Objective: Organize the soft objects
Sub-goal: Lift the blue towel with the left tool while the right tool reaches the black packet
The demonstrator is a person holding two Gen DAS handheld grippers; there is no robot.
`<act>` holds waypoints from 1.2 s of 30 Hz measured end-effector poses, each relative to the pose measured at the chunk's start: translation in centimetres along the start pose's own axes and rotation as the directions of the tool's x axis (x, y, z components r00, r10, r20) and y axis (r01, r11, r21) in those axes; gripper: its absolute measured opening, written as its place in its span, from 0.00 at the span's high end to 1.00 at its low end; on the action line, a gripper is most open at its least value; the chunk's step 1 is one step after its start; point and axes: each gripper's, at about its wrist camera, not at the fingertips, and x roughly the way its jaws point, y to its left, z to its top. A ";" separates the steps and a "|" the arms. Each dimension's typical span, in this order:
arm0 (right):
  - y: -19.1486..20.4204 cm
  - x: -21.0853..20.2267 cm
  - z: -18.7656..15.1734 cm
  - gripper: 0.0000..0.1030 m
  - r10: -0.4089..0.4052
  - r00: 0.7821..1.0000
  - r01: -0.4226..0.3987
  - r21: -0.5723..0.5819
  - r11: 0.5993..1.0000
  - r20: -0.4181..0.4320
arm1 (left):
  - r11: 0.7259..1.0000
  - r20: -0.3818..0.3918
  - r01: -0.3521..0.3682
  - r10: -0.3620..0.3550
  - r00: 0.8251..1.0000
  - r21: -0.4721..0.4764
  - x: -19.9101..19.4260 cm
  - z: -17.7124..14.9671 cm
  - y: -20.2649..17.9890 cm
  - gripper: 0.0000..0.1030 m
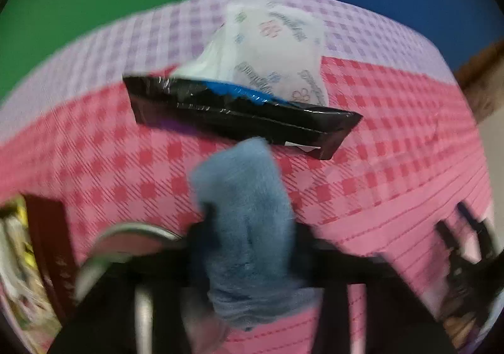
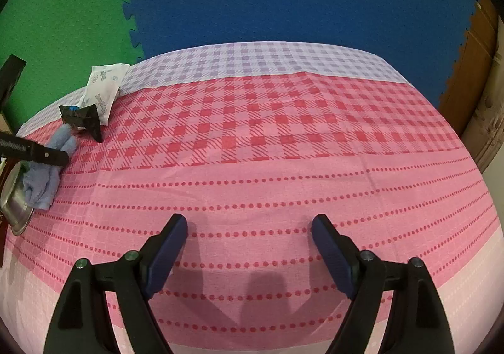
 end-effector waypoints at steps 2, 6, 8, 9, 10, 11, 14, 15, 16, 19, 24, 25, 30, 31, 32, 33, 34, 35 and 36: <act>0.0 0.0 0.0 0.18 0.000 1.000 0.000 0.001 1.000 0.000 | 0.996 0.028 -0.057 0.055 0.998 0.072 -0.1 -0.2 -1.3 0.80; -0.2 0.0 0.0 0.18 0.010 1.000 -0.010 0.009 1.000 0.002 | 0.995 0.074 -0.018 0.010 0.997 0.102 -1.1 -1.3 -2.8 0.81; -0.1 0.0 0.0 0.18 0.009 1.000 -0.009 0.014 1.000 0.002 | 0.995 0.114 0.009 -0.021 0.993 0.103 -2.1 -2.8 -3.8 0.80; -0.1 0.0 0.0 0.18 0.008 1.000 -0.008 0.013 1.000 0.002 | 0.994 0.138 0.030 -0.043 0.990 0.100 -2.7 -3.8 -4.2 0.80; -0.1 -0.1 -0.1 0.18 0.007 1.000 -0.007 0.014 1.000 0.002 | 0.995 0.159 0.036 -0.051 0.986 0.095 -3.3 -5.0 -4.7 0.80; -0.1 -0.1 -0.1 0.18 0.006 1.000 -0.006 0.016 1.000 0.002 | 0.995 0.174 0.032 -0.048 0.984 0.092 -3.7 -6.2 -5.0 0.80; 0.0 -0.2 -0.2 0.18 0.003 1.000 -0.003 0.017 1.000 0.002 | 0.998 0.223 0.045 -0.055 0.973 0.049 -5.2 -10.2 -5.0 0.79; 0.0 -0.2 -0.2 0.18 0.002 1.000 -0.002 0.017 1.000 0.001 | 0.998 0.231 0.051 -0.057 0.971 0.030 -5.7 -11.4 -4.5 0.79; 0.0 -0.2 -0.2 0.18 0.002 1.000 -0.002 0.016 1.000 0.001 | 0.999 0.239 0.044 -0.045 0.970 0.007 -6.0 -12.5 -4.1 0.79; 0.3 -0.6 -0.3 0.18 0.074 0.997 -0.073 -0.007 0.997 0.023 | 0.998 0.268 0.017 0.000 0.963 -0.063 -7.7 -16.0 -1.7 0.78; 3.8 -3.3 0.7 0.18 0.214 0.972 -0.183 -0.253 0.950 0.102 | 0.982 0.269 0.011 0.041 0.962 -0.188 -8.8 -20.5 2.6 0.78; 5.3 -4.1 1.5 0.18 0.257 0.961 -0.214 -0.316 0.925 0.104 | 0.976 0.271 0.015 0.045 0.962 -0.217 -8.9 -21.2 3.3 0.78; 12.2 -5.0 6.2 0.19 0.363 0.931 -0.301 -0.493 0.816 0.032 | 0.963 0.278 0.011 0.067 0.958 -0.268 -8.8 -22.6 5.2 0.76; 13.6 -4.7 7.2 0.19 0.369 0.930 -0.311 -0.510 0.802 0.012 | 0.963 0.286 0.015 0.064 0.956 -0.268 -8.9 -22.6 5.3 0.76; 14.9 -4.4 7.8 0.19 0.378 0.926 -0.325 -0.523 0.788 -0.005 | 0.963 0.293 0.016 0.066 0.954 -0.268 -8.9 -22.6 5.4 0.75; 16.4 -3.7 8.8 0.19 0.381 0.924 -0.334 -0.542 0.772 -0.026 | 0.964 0.297 0.013 0.069 0.952 -0.266 -9.1 -22.8 5.5 0.75; 17.3 -3.3 9.2 0.20 0.373 0.927 -0.328 -0.555 0.764 -0.034 | 0.964 0.299 0.010 0.073 0.951 -0.266 -9.1 -22.8 5.6 0.74; 18.2 -2.6 9.6 0.25 0.360 0.932 -0.319 -0.571 0.756 -0.044 | 0.964 0.299 0.012 0.071 0.951 -0.266 -9.1 -22.9 5.7 0.73; 19.0 -1.8 10.1 0.29 0.352 0.934 -0.322 -0.581 0.748 -0.064 | 0.963 0.298 0.014 0.069 0.952 -0.268 -9.1 -22.9 5.8 0.72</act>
